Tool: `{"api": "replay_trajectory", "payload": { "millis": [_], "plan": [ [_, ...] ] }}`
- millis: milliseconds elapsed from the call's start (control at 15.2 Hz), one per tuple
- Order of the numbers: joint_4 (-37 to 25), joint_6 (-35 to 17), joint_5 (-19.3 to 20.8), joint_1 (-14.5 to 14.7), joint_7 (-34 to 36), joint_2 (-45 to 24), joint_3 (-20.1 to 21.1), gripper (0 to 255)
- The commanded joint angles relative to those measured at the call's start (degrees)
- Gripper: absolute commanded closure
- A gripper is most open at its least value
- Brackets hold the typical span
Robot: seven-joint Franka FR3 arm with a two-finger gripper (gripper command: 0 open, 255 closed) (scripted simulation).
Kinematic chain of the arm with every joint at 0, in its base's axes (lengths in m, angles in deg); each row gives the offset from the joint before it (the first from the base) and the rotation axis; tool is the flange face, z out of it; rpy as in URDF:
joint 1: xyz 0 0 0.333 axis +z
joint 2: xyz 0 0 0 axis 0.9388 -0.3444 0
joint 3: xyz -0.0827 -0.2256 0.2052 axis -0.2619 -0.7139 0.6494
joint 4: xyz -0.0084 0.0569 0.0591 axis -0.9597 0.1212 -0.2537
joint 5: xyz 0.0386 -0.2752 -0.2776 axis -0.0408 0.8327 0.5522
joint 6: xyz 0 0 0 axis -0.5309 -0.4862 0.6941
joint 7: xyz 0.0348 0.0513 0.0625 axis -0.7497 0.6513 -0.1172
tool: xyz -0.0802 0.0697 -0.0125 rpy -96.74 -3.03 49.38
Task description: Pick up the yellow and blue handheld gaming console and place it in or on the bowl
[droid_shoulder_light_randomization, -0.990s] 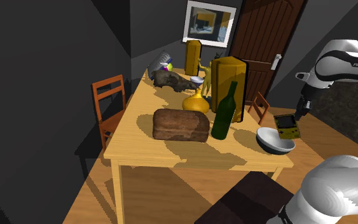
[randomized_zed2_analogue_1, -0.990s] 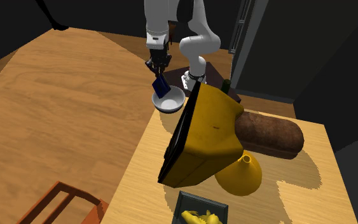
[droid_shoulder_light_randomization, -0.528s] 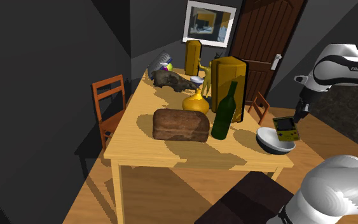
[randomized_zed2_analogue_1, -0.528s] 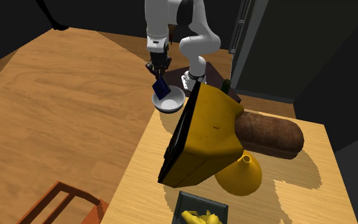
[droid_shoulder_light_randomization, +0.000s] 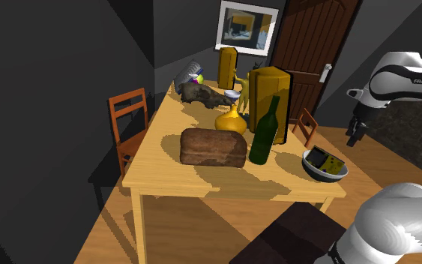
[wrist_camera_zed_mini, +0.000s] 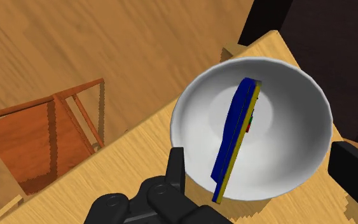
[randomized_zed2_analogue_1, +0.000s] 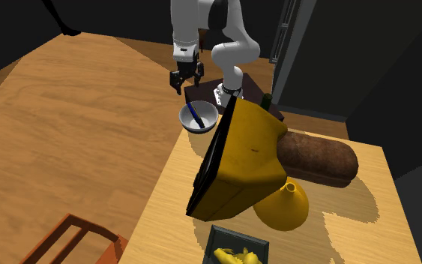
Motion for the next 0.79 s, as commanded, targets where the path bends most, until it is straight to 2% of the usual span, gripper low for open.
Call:
{"api": "replay_trajectory", "payload": {
  "millis": [0, 198, 726],
  "plan": [
    [-1.6, 1.9, -0.7, 0.1, -0.2, 0.2, 0.9, 0],
    [-6.4, 7.0, -2.5, 0.6, -0.6, 0.4, 3.2, 0],
    [-6.4, 7.0, -2.5, 0.6, -0.6, 0.4, 3.2, 0]
  ]
}}
